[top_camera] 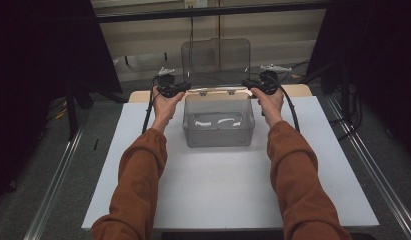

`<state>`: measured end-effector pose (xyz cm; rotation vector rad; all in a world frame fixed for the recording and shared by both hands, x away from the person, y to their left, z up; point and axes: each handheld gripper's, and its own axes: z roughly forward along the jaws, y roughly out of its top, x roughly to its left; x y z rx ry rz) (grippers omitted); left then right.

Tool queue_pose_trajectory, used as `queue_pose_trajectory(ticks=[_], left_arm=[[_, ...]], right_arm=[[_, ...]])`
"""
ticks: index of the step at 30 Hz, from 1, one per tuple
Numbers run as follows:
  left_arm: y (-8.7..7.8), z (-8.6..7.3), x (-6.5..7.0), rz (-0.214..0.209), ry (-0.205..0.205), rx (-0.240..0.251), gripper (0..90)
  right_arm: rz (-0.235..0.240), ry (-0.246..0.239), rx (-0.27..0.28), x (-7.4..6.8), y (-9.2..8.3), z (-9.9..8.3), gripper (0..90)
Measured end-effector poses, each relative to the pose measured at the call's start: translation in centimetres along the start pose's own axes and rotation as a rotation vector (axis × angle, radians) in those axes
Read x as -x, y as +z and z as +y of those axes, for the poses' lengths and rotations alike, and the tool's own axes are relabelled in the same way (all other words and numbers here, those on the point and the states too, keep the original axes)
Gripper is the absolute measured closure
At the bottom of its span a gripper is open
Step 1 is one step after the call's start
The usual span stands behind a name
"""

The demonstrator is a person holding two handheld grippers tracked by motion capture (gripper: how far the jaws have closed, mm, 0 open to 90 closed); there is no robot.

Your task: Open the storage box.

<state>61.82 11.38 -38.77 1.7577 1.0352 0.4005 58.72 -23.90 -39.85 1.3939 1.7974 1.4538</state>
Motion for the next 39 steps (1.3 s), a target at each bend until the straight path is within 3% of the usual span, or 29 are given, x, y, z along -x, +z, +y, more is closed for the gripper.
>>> queue_pose_trajectory(ticks=[6, 9, 13, 18, 26, 34, 39], left_arm=[[0.2, 0.1, 0.1, 0.010, 0.001, -0.013, 73.4], [0.5, 0.0, 0.3, 0.018, 0.044, -0.021, 68.4], [0.5, 0.1, 0.0, 0.006, 0.004, -0.040, 68.4], [0.7, 0.1, 0.0, 0.007, -0.010, -0.050, 67.0], [1.1, -0.1, 0.2, 0.019, -0.032, -0.059, 62.2], [1.2, -0.1, -0.2, 0.008, -0.087, -0.080, 61.3], [1.2, 0.0, -0.1, 0.010, -0.079, -0.096, 60.6]], right_arm=[[-0.009, 0.009, -0.010, -0.1, 0.1, 0.1, 70.5], [-0.011, 0.020, -0.026, -0.1, 0.2, 0.2, 69.9], [-0.023, 0.055, -0.038, -0.1, 0.4, 0.3, 70.0], [-0.019, 0.098, -0.053, 0.0, 0.5, 0.4, 69.6], [-0.028, 0.120, -0.066, 0.0, 0.9, 0.1, 65.9], [-0.022, 0.172, -0.074, 0.4, 1.2, -0.2, 65.3], [-0.025, 0.166, -0.073, 0.3, 1.3, -0.3, 64.2]])
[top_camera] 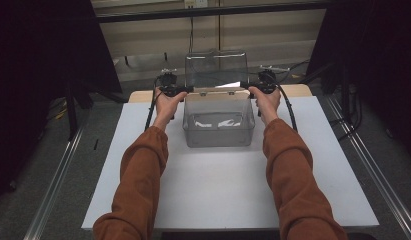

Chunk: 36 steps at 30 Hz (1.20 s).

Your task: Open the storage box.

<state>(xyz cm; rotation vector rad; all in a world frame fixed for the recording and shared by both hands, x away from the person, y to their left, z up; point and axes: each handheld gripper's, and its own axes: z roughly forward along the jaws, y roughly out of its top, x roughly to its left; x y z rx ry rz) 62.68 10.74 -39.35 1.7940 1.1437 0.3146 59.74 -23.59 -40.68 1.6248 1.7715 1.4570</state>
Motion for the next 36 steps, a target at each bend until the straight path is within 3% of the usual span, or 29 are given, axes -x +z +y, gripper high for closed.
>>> queue_pose_trajectory(ticks=[10, 13, 23, 27, 29, 33, 36], left_arm=[[0.11, -0.08, -0.09, -0.011, -0.018, -0.010, 57.4], [0.15, -0.10, 0.08, -0.006, -0.013, -0.014, 55.6], [0.37, -0.26, 0.00, -0.008, -0.049, -0.012, 53.3], [0.38, -0.23, 0.08, -0.007, -0.057, -0.014, 53.0], [0.37, -0.23, 0.03, -0.008, -0.049, -0.014, 52.8], [0.42, -0.26, 0.09, 0.003, -0.047, -0.012, 51.8], [0.43, -0.18, 0.40, 0.033, -0.001, -0.018, 49.9]], right_arm=[[0.001, 0.014, -0.001, 0.05, 0.23, -0.18, 61.9], [-0.036, -0.032, 0.002, -0.42, 0.23, -0.16, 60.4], [-0.021, 0.022, -0.008, -0.12, 0.37, -0.34, 59.8], [-0.022, 0.020, -0.007, -0.16, 0.57, -0.45, 56.8], [-0.026, -0.003, -0.007, -0.35, 0.65, -0.49, 54.6], [-0.011, 0.017, -0.011, -0.30, 0.75, -0.61, 53.5], [-0.013, 0.030, -0.030, -0.28, 0.83, -0.72, 49.7]])
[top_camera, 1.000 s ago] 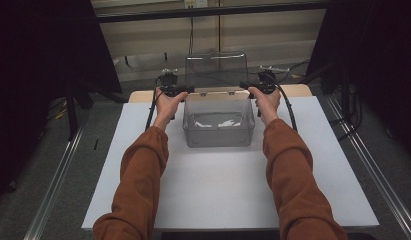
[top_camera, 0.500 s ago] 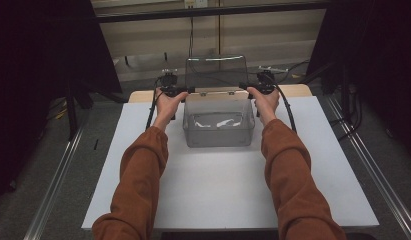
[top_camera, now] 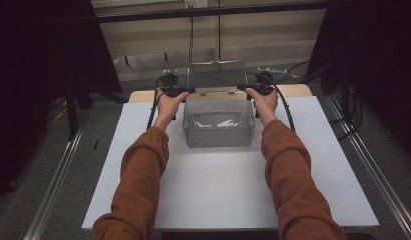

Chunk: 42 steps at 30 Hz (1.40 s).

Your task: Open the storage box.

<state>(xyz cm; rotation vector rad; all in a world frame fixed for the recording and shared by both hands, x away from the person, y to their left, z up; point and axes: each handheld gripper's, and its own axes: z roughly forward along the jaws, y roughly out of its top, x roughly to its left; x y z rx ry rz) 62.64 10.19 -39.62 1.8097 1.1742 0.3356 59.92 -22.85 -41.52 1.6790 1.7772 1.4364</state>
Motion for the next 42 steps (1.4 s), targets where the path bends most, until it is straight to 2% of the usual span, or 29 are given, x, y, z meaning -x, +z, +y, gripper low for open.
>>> queue_pose_trajectory(ticks=[3, 6, 10, 12, 13, 14, 15, 17, 19, 21, 23, 24, 25, 28, 30, 33, 36, 39, 42], left_arm=[[-0.1, -0.1, -0.3, -0.018, -0.016, 0.003, 50.1], [-0.1, -0.1, -0.5, -0.031, -0.027, 0.001, 50.1], [0.0, -0.3, -0.6, -0.038, -0.042, 0.008, 50.0], [0.2, -0.4, -0.5, -0.035, -0.055, 0.018, 49.7], [0.2, -0.4, -0.4, -0.025, -0.044, 0.009, 49.5], [0.3, -0.4, -0.3, -0.033, -0.030, 0.002, 50.3], [0.4, -0.4, -0.2, -0.044, -0.038, 0.011, 51.1], [0.4, -0.5, 0.0, -0.017, -0.013, 0.011, 47.2], [0.5, -0.6, -0.2, -0.029, -0.029, 0.014, 41.4], [0.5, -0.7, -0.4, -0.019, -0.021, 0.027, 38.1], [0.4, -0.7, -0.5, -0.024, -0.015, 0.040, 34.0], [0.3, -0.7, -0.5, -0.022, -0.003, 0.046, 31.7], [0.2, -0.6, -0.5, -0.021, 0.015, 0.053, 29.4], [0.0, -0.5, -0.3, -0.009, 0.025, 0.075, 22.1], [-0.3, -0.5, -0.1, -0.019, 0.037, 0.077, 19.6], [-0.6, -0.7, 0.1, -0.006, 0.068, 0.096, 14.1], [-1.1, -0.6, 0.0, -0.003, 0.076, 0.101, 10.0], [-1.5, -0.6, 0.2, -0.022, 0.072, 0.108, 7.3], [-1.8, -0.9, 0.9, -0.026, 0.106, 0.141, 5.8]], right_arm=[[0.014, 0.077, -0.004, 0.4, 0.2, -0.3, 47.5], [-0.005, 0.064, 0.011, 0.3, 0.4, -0.3, 47.7], [0.011, 0.099, -0.002, 0.4, 0.4, -0.4, 46.1], [-0.011, 0.070, 0.008, 0.4, 0.5, -0.4, 41.9], [-0.025, 0.044, 0.012, 0.3, 0.5, -0.4, 41.1], [-0.035, 0.033, 0.012, 0.3, 0.6, -0.4, 39.7], [-0.042, 0.035, 0.012, 0.3, 0.6, -0.5, 39.6], [-0.033, 0.047, 0.023, 0.4, 0.6, -0.5, 40.0], [-0.042, 0.036, 0.036, 0.4, 0.6, -0.5, 34.9], [-0.034, 0.030, 0.053, 0.2, 0.5, -0.4, 32.0], [-0.043, 0.004, 0.070, -0.1, 0.4, -0.2, 30.5], [-0.033, -0.013, 0.081, -0.2, 0.3, -0.1, 29.3], [-0.030, -0.018, 0.085, -0.3, 0.2, -0.1, 28.2], [-0.032, -0.074, 0.088, -0.6, -0.1, 0.0, 24.4], [-0.028, -0.099, 0.083, -0.8, -0.3, 0.0, 20.5], [-0.023, -0.141, 0.097, -1.2, -0.8, -0.1, 18.2], [-0.026, -0.155, 0.115, -1.4, -1.2, -0.2, 14.4], [-0.027, -0.174, 0.128, -1.4, -1.7, -0.3, 11.0], [-0.033, -0.194, 0.132, -1.5, -2.1, -0.3, 7.7]])
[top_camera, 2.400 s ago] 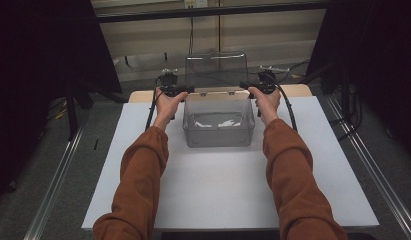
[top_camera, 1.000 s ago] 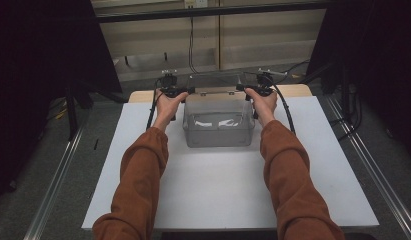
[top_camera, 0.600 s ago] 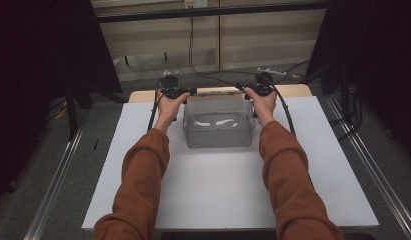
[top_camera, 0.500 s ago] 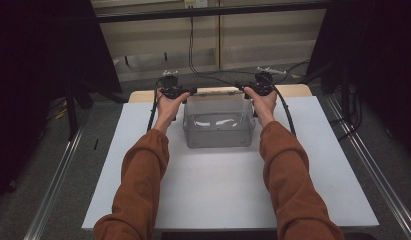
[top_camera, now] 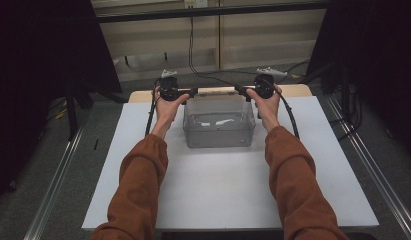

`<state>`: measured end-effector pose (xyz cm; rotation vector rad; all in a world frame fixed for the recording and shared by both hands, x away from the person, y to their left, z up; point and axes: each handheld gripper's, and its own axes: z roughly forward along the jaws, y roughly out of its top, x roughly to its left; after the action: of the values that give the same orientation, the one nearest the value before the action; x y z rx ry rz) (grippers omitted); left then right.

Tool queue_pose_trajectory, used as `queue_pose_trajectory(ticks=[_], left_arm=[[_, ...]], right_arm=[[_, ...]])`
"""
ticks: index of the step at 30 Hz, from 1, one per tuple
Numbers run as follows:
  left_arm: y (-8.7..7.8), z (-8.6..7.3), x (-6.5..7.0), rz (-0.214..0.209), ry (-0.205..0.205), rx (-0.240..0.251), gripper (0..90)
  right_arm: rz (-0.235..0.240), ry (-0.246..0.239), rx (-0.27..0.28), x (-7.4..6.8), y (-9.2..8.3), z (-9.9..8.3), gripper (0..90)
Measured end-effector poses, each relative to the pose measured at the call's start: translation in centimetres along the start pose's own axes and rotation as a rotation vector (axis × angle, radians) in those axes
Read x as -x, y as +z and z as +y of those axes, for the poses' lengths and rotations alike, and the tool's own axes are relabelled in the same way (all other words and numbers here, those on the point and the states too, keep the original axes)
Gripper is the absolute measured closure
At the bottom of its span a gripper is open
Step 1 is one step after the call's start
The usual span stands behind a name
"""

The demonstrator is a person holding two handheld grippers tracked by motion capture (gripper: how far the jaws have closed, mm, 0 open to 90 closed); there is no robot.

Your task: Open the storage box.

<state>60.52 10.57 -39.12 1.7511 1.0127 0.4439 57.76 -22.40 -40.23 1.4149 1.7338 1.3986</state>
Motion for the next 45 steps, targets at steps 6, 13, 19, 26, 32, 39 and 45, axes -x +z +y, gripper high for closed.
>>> queue_pose_trajectory(ticks=[6, 13, 19, 26, 32, 39, 45], left_arm=[[-1.7, -0.4, 0.3, 0.005, 0.037, 0.058, 3.2], [-3.7, -0.8, 1.2, -0.002, 0.065, 0.117, 3.4], [-5.4, -1.3, 1.9, -0.020, 0.084, 0.164, 3.3], [-7.2, -1.8, 2.6, -0.043, 0.096, 0.190, 3.8], [-8.2, -2.5, 2.8, -0.020, 0.108, 0.210, 3.5], [-9.6, -3.3, 3.1, -0.018, 0.101, 0.230, 3.5], [-10.8, -4.3, 3.6, -0.018, 0.111, 0.234, 3.5]], right_arm=[[0.004, -0.053, 0.036, -0.6, -1.2, -0.1, 7.7], [0.014, -0.082, 0.054, -0.7, -2.8, -0.9, 7.6], [-0.003, -0.112, 0.093, -1.0, -4.4, -1.7, 7.0], [-0.012, -0.147, 0.133, -1.4, -6.4, -2.0, 4.9], [-0.029, -0.177, 0.139, -1.9, -7.9, -2.1, 1.7], [-0.043, -0.202, 0.150, -2.2, -9.3, -2.8, 0.5], [-0.046, -0.214, 0.152, -2.7, -10.3, -3.8, 0.5]])
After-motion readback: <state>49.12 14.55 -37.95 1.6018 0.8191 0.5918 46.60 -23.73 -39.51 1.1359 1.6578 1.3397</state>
